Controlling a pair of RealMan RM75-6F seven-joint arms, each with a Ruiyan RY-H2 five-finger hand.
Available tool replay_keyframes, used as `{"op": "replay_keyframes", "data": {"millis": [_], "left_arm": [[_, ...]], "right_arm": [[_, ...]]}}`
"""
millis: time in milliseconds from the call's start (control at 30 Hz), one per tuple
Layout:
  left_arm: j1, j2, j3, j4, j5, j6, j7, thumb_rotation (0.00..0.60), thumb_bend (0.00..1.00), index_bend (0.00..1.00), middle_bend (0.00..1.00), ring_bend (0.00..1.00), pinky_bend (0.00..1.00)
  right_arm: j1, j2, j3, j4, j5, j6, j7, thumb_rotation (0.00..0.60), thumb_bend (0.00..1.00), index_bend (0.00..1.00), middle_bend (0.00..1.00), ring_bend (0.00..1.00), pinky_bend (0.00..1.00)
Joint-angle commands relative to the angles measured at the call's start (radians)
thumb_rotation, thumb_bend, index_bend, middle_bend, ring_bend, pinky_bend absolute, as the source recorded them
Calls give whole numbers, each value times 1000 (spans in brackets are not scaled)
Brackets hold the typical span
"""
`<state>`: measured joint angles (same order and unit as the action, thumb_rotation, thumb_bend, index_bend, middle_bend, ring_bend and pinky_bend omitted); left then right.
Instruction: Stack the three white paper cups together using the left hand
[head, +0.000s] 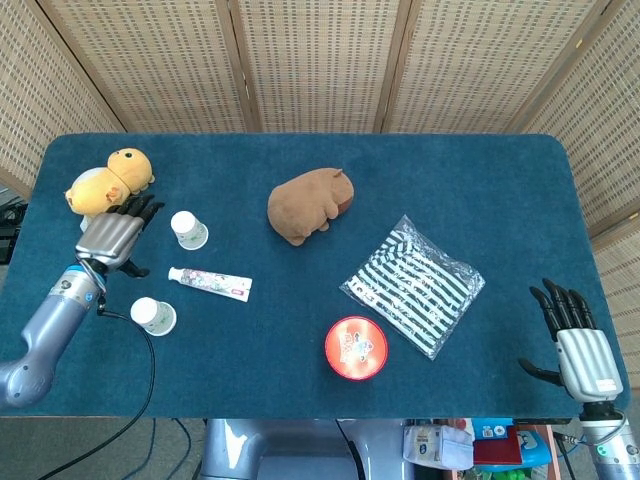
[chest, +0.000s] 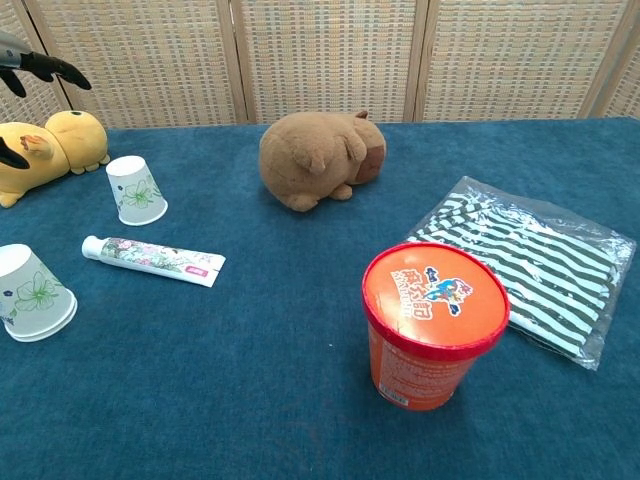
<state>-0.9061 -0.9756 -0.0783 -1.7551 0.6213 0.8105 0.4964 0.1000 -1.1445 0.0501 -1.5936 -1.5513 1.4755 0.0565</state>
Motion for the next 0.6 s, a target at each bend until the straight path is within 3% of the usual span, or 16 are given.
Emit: {"op": "replay_keyframes", "data": {"millis": [33,600], "left_arm": [[-36,-31,3,38,-51,-20,31,600,187,56,0,2,109],[-212,-213,81,288,-327,-119,163,600,187,85,6,8,114]], "right_arm": [[1,-1,1,4,4,-4,4,600,48,0,0,0,0],[13,-9,8,41,39,-39,33,600,48,0,0,0,0]]}}
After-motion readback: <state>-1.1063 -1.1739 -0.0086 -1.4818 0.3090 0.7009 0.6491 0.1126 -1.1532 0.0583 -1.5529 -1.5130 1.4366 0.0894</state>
